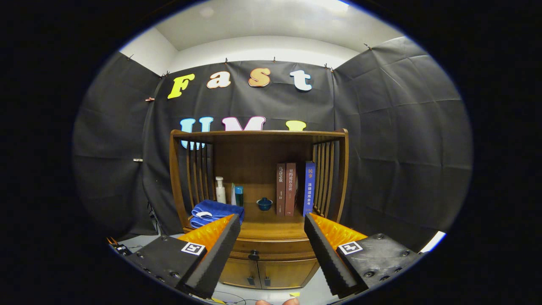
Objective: Pull open the drawer, take out the items inside it, and place them on the countertop above the cabinet.
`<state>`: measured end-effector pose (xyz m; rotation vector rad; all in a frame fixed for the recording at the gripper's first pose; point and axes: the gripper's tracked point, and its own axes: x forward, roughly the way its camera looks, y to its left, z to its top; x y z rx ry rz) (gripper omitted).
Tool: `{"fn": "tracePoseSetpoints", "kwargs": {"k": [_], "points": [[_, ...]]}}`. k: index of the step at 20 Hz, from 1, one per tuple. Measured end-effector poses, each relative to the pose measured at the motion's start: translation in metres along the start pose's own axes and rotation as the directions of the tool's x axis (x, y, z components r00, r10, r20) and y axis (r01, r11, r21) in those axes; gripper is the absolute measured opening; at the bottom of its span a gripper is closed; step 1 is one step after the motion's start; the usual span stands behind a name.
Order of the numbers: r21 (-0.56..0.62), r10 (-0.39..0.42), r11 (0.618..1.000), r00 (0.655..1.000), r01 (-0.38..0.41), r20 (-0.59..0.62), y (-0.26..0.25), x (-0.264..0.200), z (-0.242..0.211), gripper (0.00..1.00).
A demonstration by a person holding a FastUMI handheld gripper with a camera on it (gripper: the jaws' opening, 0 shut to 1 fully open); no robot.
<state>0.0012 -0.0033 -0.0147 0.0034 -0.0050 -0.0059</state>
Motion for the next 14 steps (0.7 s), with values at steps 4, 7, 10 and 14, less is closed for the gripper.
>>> {"fn": "tracePoseSetpoints", "kwargs": {"k": [4,7,10,14], "points": [[-0.002,0.0,1.0,1.0,0.0,0.025,0.004,0.01,-0.034,0.98],[-0.027,-0.005,1.0,1.0,0.005,0.006,0.006,0.023,-0.072,0.99],[-0.005,-0.006,1.0,1.0,0.006,-0.004,0.01,0.036,-0.103,0.99],[0.01,0.01,1.0,1.0,-0.01,-0.011,0.02,0.07,-0.149,0.98]]}}
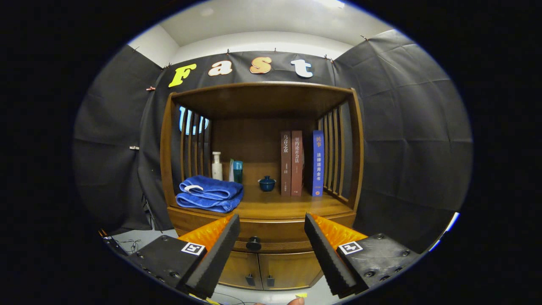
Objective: Pull open the drawer, take out the items inside it, and place them on the countertop above the cabinet.
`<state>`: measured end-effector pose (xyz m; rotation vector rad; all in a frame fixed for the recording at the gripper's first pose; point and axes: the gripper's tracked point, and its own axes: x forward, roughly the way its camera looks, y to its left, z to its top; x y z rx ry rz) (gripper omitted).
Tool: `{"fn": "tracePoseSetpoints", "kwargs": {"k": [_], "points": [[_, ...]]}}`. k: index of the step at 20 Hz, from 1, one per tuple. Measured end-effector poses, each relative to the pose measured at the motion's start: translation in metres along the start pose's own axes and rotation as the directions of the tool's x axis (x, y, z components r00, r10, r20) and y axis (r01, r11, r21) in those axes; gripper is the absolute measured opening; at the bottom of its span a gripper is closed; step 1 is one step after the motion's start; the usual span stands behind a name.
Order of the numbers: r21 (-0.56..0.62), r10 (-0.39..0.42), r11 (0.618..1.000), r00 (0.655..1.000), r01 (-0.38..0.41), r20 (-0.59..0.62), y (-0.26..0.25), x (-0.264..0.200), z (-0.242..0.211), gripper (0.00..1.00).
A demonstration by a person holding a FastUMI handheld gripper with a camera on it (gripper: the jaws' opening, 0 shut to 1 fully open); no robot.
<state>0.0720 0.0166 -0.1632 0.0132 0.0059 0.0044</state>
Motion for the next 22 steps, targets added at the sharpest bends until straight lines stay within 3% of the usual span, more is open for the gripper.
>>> {"fn": "tracePoseSetpoints", "kwargs": {"k": [9,13,22], "points": [[0.009,0.043,0.999,0.989,-0.042,-0.144,0.034,0.085,-0.119,0.99],[0.004,0.058,0.998,0.981,-0.058,-0.184,0.038,0.101,-0.154,0.97],[-0.017,0.032,0.999,0.987,-0.035,-0.161,0.041,0.121,-0.162,0.37]]}}
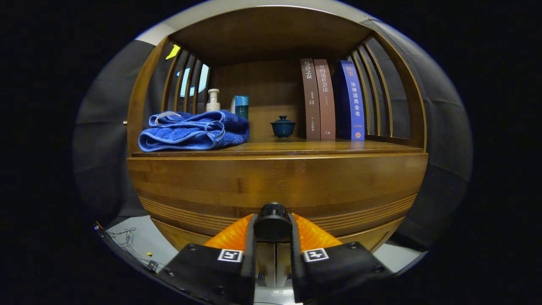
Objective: Pull open the drawer, take out the items inside it, and place them on the countertop above the cabinet.
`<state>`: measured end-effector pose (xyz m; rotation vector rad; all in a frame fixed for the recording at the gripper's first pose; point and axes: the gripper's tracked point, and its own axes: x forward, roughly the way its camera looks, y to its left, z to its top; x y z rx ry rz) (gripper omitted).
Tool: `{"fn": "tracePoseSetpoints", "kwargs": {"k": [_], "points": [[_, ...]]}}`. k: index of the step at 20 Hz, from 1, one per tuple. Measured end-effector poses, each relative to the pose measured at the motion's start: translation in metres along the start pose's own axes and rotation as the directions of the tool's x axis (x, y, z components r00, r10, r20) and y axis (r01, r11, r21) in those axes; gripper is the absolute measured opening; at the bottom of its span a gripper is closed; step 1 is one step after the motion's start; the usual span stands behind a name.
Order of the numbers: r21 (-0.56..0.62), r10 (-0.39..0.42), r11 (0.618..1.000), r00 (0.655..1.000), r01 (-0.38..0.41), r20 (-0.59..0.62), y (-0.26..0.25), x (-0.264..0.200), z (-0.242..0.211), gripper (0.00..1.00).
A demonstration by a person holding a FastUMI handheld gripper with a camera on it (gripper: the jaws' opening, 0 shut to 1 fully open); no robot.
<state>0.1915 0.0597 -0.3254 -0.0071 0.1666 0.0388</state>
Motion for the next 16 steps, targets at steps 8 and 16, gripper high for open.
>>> {"fn": "tracePoseSetpoints", "kwargs": {"k": [8,16], "points": [[0.053,-0.02,0.998,1.0,0.021,-0.024,0.002,-0.038,-0.008,0.3],[0.077,-0.01,0.997,1.0,0.012,-0.023,0.002,-0.095,-0.013,0.3]]}}
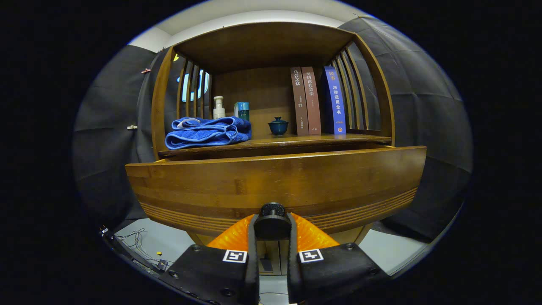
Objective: Pull open the drawer, take out the items inside it, and place them on the countertop above the cabinet.
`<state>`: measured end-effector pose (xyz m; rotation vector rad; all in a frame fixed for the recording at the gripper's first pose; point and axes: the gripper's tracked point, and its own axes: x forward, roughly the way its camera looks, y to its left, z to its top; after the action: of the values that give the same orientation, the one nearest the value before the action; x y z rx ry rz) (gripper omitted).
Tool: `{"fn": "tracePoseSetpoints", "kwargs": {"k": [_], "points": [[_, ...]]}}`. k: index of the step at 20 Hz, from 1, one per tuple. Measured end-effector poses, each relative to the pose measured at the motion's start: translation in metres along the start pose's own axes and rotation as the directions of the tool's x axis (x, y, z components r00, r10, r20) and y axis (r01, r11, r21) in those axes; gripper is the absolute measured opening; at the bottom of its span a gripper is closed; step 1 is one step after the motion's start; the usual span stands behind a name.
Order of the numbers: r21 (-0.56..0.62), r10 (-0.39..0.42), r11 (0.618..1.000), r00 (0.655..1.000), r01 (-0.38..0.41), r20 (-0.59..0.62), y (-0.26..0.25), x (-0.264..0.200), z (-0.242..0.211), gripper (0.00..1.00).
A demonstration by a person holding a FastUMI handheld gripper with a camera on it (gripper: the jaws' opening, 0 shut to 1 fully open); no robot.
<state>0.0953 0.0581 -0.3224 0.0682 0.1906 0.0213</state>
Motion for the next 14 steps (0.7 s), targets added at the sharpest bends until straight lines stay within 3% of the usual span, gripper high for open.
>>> {"fn": "tracePoseSetpoints", "kwargs": {"k": [14], "points": [[0.022,-0.011,1.0,1.0,0.011,-0.014,-0.002,-0.04,-0.013,0.3]]}}
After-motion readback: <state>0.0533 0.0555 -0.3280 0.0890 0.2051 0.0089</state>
